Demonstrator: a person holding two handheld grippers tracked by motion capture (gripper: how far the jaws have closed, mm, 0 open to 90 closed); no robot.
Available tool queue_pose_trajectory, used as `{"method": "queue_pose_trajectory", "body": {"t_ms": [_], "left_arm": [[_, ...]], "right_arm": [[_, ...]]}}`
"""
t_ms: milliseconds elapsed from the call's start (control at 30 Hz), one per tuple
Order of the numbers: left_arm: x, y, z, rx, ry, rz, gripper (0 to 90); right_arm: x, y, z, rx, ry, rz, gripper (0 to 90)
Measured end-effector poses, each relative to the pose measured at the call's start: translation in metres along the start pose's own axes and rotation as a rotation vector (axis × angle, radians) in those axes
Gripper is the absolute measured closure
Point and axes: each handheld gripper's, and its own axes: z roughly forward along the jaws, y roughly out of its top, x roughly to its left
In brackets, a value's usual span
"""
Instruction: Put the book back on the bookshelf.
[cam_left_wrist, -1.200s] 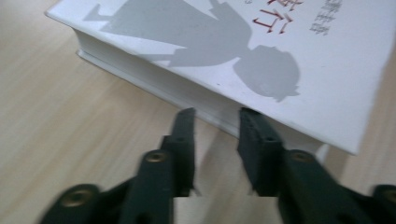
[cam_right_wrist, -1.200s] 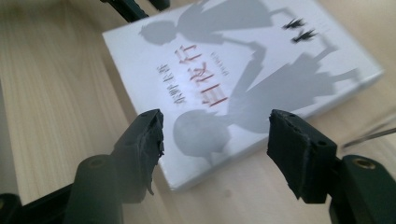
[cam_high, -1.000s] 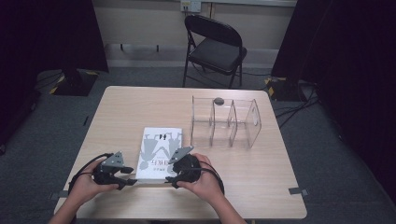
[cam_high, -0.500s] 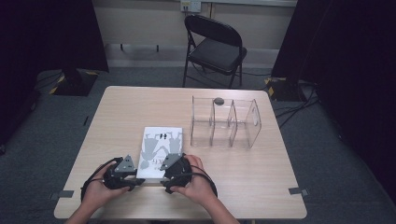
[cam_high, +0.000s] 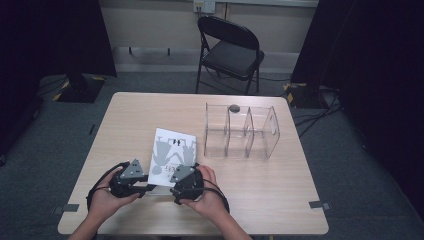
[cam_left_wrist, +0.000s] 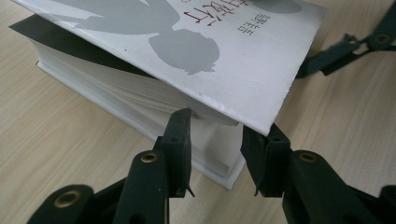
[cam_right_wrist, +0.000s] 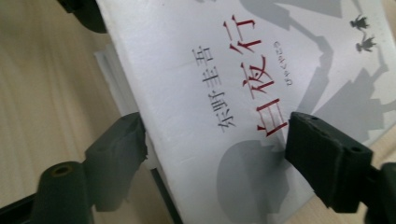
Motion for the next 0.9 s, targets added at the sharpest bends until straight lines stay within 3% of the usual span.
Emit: {"method": "queue_pose_trajectory", "body": {"t_ms": [67,133,400,633,833,867,900], "left_arm": [[0.0,0.003,-0.001,0.013,0.002,0.012,63.8],[-0.001,0.004,0.0,0.01,0.015,0.003,64.4],[0.002,0.008,-0.001,0.02,0.01,0.008,65.9],[0.003,0.008,-0.001,0.003,0.004,-0.007,66.0],[0.002,0.009,-0.002,0.004,0.008,-0.004,66.1],[0.002,0.01,-0.002,0.009,0.01,-0.001,66.3],[0.002,0.01,-0.002,0.007,0.011,0.0,66.3]], "right_arm": [[0.002,0.002,0.001,-0.004,-0.023,0.035,18.2],[0.005,0.004,0.003,0.002,-0.045,0.031,20.1],[0.003,0.007,0.003,0.003,-0.052,0.052,20.6],[0.003,0.007,0.004,0.002,-0.056,0.051,20.3],[0.01,0.008,0.007,0.009,-0.101,0.022,16.8],[0.012,0.008,0.009,0.013,-0.13,0.01,21.2],[0.012,0.008,0.009,0.013,-0.13,0.01,21.2]]}}
